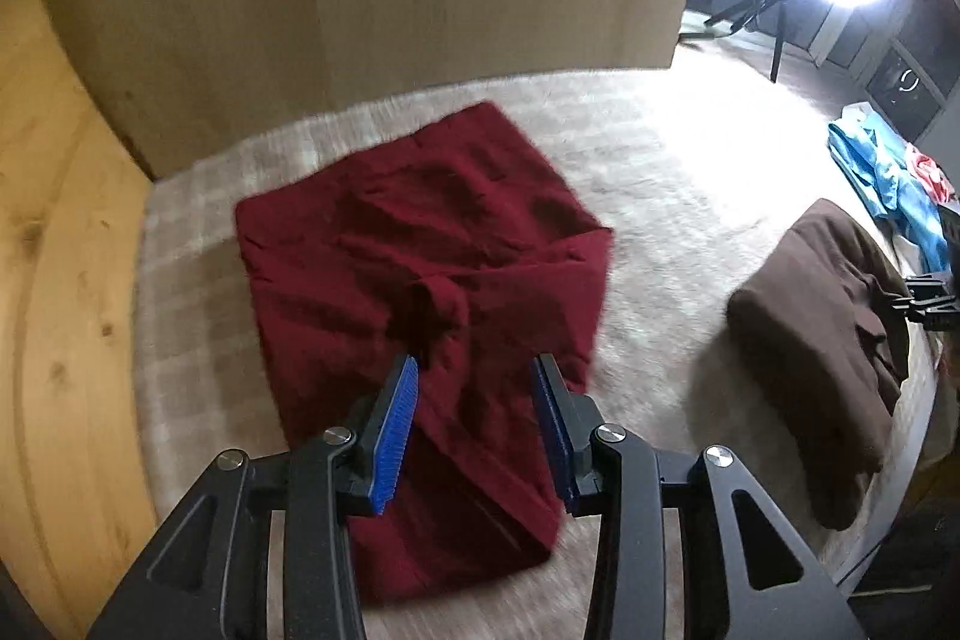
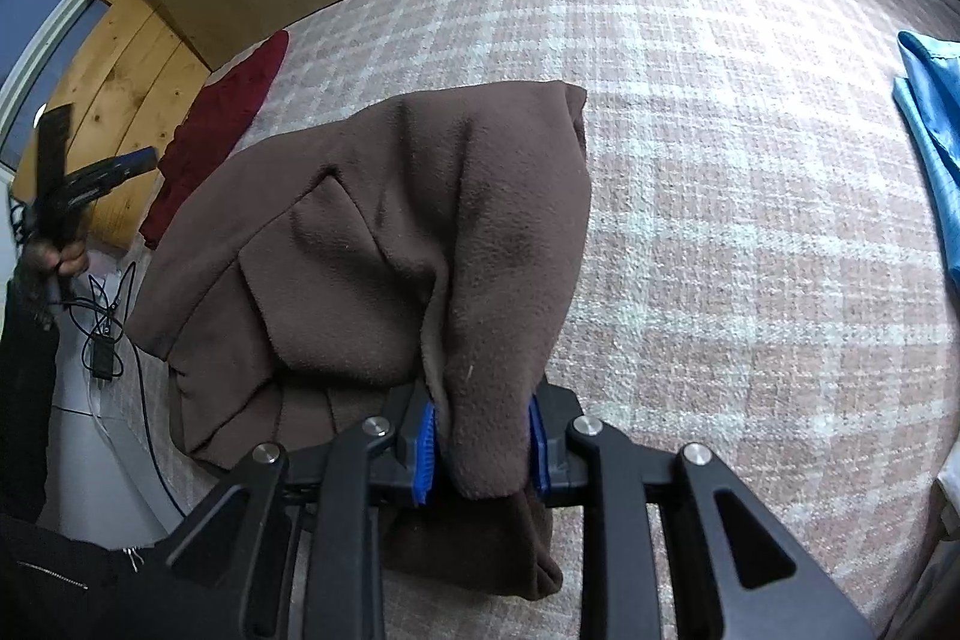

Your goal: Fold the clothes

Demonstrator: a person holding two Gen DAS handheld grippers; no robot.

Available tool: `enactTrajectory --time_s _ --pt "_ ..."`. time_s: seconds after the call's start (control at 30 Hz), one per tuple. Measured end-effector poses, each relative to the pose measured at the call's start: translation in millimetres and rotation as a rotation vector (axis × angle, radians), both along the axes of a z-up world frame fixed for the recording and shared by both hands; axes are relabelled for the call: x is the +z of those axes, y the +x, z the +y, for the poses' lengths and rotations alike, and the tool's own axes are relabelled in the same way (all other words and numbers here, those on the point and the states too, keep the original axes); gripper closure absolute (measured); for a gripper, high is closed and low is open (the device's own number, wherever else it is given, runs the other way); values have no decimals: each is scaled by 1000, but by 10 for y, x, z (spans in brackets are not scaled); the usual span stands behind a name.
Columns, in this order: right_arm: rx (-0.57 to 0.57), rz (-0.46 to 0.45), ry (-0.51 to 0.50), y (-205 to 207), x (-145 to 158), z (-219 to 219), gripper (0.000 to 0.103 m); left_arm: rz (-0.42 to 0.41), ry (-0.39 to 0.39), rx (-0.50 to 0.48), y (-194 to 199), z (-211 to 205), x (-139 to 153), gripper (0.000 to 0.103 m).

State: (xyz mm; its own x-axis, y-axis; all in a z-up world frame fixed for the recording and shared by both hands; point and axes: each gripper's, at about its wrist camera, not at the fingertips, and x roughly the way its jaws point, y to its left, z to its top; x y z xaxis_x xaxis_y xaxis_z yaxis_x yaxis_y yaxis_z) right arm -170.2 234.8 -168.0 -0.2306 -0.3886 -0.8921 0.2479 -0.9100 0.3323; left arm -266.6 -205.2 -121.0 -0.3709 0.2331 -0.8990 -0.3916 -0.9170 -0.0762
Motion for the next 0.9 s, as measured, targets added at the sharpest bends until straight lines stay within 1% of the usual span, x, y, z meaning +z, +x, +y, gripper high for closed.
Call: enactTrajectory --time_s 0.07,0.13,0.2,0.27,0.3,0.4,0.5,0.53,0.57,0.6,0.63,0.67,0.73,0.8,0.9 --pt "-3 -3 1 -2 0 -3 79 -3 -79 -19 -83 48 -91 66" --pt "-4 -6 -1 -3 -2 -3 79 16 -95 -26 -116 34 -72 66" --pt "-9 -14 -11 -11 -17 6 79 45 -83 -15 -133 -4 9 65" --pt "-14 -24 -19 -21 -30 13 79 57 -76 -9 -165 -40 40 55" --pt "-14 -26 -20 -20 -34 17 79 52 -77 -11 -181 -46 30 56" --pt "-13 -31 -19 -19 -31 17 79 4 -83 -37 -226 -30 -70 56" --pt "-16 -37 -24 -19 -30 21 79 -17 -69 -52 -239 14 -134 56" --pt "-18 -38 -25 -17 -30 23 79 -23 -70 -52 -246 24 -153 57" --pt "-18 -39 -26 -17 -29 25 79 -29 -70 -52 -253 34 -173 63" --pt "-18 -39 -26 -17 -28 27 79 -40 -61 -55 -256 44 -188 71" --pt "-18 -39 -26 -16 -27 27 79 -61 -35 -63 -251 54 -195 92" --pt "-18 -38 -27 -17 -27 28 79 -77 -15 -68 -243 64 -200 96" --pt "-18 -38 -29 -18 -29 28 79 -84 9 -68 -197 85 -173 96" --pt "-18 -37 -32 -19 -28 32 79 -85 46 -78 -92 154 -64 97" --pt "-9 -36 -31 -14 -26 49 79 -82 123 -141 138 387 143 97"
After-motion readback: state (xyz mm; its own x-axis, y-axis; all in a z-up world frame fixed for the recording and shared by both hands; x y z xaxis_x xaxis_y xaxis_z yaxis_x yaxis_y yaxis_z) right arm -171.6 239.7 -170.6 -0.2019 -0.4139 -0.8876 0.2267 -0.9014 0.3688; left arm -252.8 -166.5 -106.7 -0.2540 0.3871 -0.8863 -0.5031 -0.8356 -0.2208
